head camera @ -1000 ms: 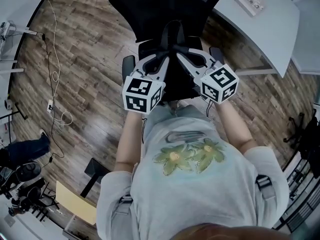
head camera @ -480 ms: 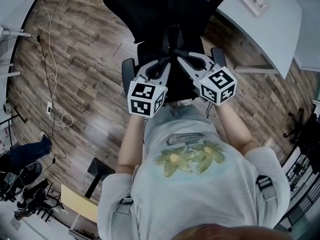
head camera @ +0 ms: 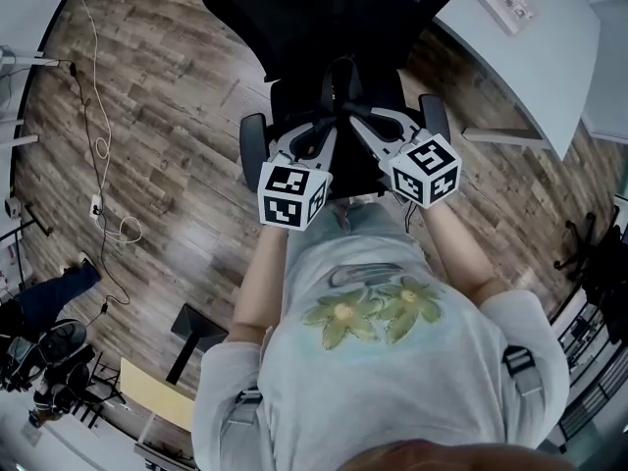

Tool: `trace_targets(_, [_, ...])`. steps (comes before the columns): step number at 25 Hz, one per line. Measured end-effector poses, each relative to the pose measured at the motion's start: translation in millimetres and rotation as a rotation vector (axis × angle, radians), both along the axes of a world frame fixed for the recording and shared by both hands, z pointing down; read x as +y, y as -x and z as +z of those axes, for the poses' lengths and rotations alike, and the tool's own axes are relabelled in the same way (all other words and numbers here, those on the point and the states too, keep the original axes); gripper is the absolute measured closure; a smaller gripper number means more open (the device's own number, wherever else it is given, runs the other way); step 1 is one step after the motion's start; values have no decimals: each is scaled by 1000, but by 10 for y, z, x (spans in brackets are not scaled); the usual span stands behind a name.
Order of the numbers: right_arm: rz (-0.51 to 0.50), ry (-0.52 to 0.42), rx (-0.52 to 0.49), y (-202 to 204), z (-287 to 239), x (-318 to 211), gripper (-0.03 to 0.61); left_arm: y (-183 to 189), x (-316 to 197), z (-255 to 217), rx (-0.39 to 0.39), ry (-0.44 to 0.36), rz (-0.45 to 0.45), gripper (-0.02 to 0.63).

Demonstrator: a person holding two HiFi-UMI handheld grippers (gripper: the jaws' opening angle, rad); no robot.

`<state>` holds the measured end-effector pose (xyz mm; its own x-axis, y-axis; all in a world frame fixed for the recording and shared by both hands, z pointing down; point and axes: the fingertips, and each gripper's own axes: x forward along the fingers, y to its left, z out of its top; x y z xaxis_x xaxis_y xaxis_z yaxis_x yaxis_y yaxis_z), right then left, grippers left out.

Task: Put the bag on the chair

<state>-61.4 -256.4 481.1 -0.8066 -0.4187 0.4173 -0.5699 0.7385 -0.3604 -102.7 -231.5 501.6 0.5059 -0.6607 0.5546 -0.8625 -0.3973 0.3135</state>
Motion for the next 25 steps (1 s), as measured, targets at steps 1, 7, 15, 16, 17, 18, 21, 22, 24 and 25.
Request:
trace_targets(1, [0, 8, 4, 10, 36, 2, 540, 10, 6, 37, 0, 6, -5, 540])
trace_targets(7, [-6, 30, 11, 87, 178, 3, 540, 75, 36, 184, 2, 23, -27, 540])
trace_targets(15, [-10, 43, 53, 168, 385, 31, 540, 149, 45, 370, 4, 50, -37, 538])
trace_targets(16, [-12, 50, 62, 166, 422, 38, 540, 148, 49, 402, 3, 57, -35, 538])
trace_targets(17, [-13, 57, 70, 163, 459, 44, 540, 147, 53, 437, 2, 64, -33, 538])
trace_targets(18, [-14, 64, 75, 159, 493, 52, 540, 147, 59, 470, 3, 71, -31, 538])
trace_targets(21, [-23, 78, 85, 152, 578, 84, 540, 160, 74, 555, 15, 90, -27, 538])
trace_targets(22, [-27, 81, 90, 149, 601, 94, 538, 164, 78, 580, 17, 96, -27, 537])
trace_targets(24, [-36, 89, 102, 142, 646, 115, 538, 165, 90, 630, 15, 108, -26, 537])
trace_targets(25, [-41, 95, 109, 139, 672, 130, 538, 165, 102, 660, 10, 114, -26, 535])
